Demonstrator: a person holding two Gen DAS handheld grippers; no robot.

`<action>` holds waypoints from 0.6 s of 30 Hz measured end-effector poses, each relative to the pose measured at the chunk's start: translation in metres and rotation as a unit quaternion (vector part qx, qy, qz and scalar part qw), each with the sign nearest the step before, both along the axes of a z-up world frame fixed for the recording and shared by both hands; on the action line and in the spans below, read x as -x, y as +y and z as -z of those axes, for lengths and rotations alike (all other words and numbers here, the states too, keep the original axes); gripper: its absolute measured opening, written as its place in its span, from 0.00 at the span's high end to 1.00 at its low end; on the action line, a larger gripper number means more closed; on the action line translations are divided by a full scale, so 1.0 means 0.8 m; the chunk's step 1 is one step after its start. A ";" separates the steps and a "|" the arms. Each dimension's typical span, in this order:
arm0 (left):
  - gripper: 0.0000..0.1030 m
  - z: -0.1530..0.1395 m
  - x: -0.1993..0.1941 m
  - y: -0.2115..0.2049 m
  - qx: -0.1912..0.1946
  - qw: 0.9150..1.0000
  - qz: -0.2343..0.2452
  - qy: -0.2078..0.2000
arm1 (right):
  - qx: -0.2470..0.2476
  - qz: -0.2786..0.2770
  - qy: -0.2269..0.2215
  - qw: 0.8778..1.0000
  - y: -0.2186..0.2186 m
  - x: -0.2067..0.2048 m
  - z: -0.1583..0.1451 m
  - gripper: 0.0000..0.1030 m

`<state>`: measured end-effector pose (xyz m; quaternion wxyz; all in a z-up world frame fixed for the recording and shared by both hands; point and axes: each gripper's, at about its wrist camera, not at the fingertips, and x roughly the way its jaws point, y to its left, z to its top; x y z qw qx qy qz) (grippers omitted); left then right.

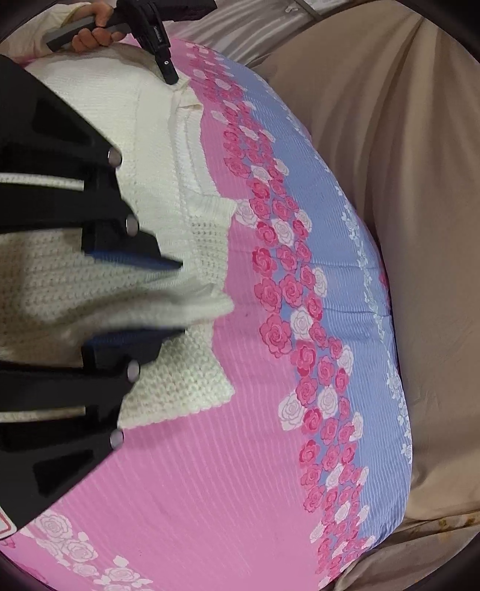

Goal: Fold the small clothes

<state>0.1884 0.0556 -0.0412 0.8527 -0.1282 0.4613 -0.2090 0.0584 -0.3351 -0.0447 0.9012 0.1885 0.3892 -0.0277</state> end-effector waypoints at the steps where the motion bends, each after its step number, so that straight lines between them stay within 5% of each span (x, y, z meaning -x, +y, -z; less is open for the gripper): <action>1: 0.94 -0.008 0.006 0.006 0.017 1.000 -0.008 -0.016 | -0.007 -0.003 -0.016 1.000 0.001 0.005 -0.009 0.91; 3: 0.94 -0.043 0.025 0.021 0.015 0.996 -0.036 -0.077 | -0.016 0.003 -0.082 0.996 0.000 0.027 -0.047 0.92; 5: 0.94 -0.057 0.029 0.038 0.006 0.994 -0.061 -0.094 | -0.010 0.028 -0.107 0.994 -0.016 0.039 -0.065 0.94; 9: 0.96 0.010 -0.004 0.057 -0.018 0.996 -0.080 -0.019 | -0.014 0.055 0.005 0.998 -0.049 0.006 0.005 0.95; 15: 0.93 -0.004 0.005 0.035 -0.050 0.995 -0.079 -0.042 | 0.032 0.059 -0.021 0.998 -0.025 0.024 -0.020 0.91; 18: 0.89 -0.035 0.036 0.041 -0.035 0.993 -0.093 -0.070 | 0.081 0.093 -0.057 0.991 -0.009 0.061 -0.055 0.68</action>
